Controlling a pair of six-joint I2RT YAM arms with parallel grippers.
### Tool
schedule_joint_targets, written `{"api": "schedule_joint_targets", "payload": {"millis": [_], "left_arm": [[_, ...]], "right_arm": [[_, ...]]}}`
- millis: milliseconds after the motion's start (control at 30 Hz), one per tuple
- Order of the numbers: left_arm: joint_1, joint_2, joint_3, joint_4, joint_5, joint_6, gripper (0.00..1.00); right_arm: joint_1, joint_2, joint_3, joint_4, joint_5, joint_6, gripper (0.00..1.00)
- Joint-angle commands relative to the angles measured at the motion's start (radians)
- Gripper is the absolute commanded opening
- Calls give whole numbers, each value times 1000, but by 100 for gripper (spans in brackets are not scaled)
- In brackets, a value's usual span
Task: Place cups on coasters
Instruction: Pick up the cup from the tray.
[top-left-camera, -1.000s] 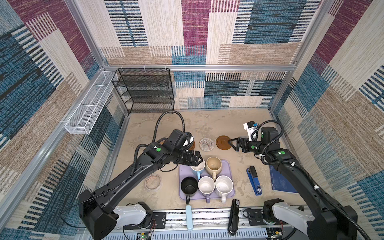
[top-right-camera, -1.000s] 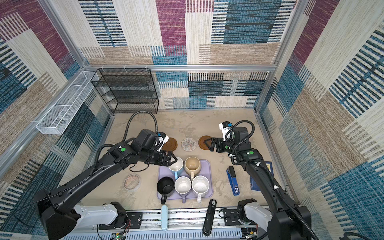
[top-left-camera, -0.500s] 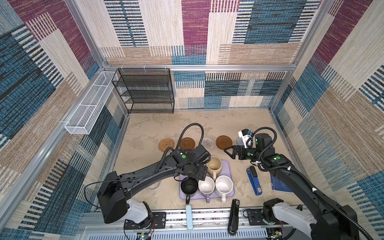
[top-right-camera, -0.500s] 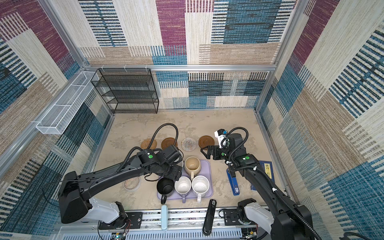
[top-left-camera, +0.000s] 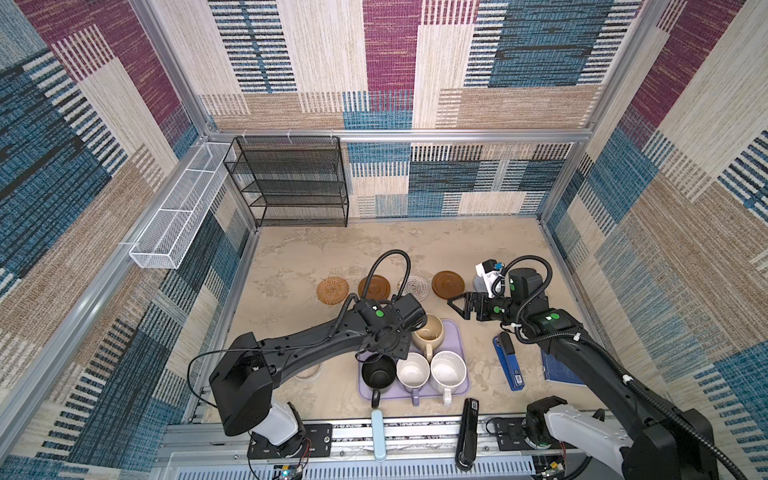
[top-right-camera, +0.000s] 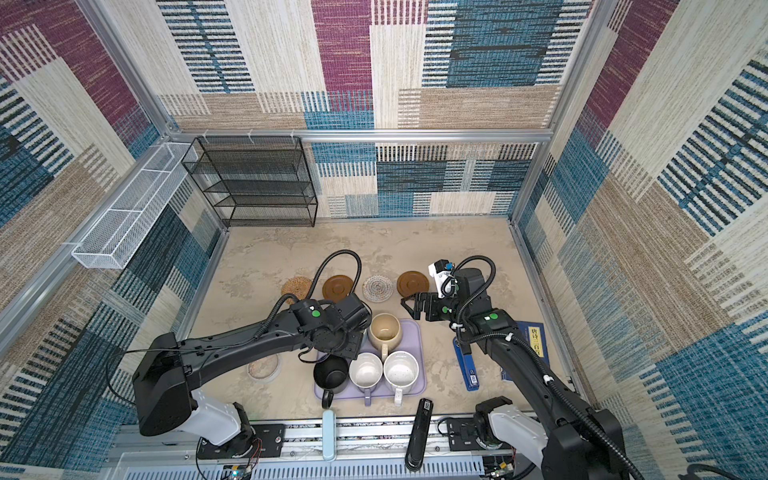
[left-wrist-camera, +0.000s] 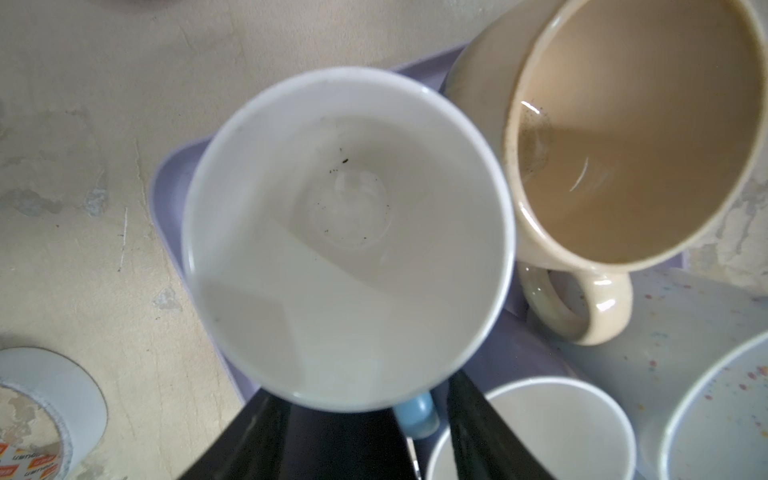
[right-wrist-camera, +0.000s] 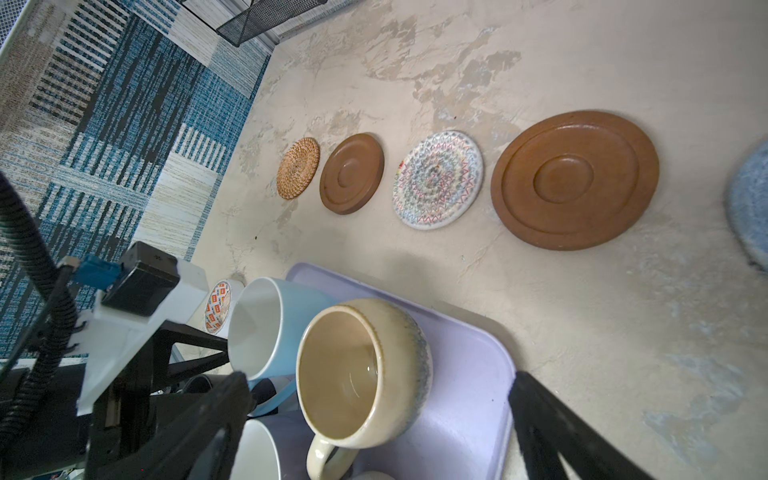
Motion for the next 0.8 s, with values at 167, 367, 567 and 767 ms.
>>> {"api": "schedule_joint_targets", "payload": {"millis": [167, 367, 567, 767], "left_arm": [[-3, 18, -5, 39, -70, -35, 50], [-7, 41, 0, 62, -88, -41, 45], [-14, 47, -2, 84, -105, -55, 40], [-20, 50, -15, 97, -129, -66, 36]], "right_arm": [[1, -11, 4, 28, 21, 2, 100], [0, -4, -4, 32, 24, -1, 100], [1, 2, -4, 36, 27, -4, 100], [1, 7, -3, 39, 30, -4, 100]]}}
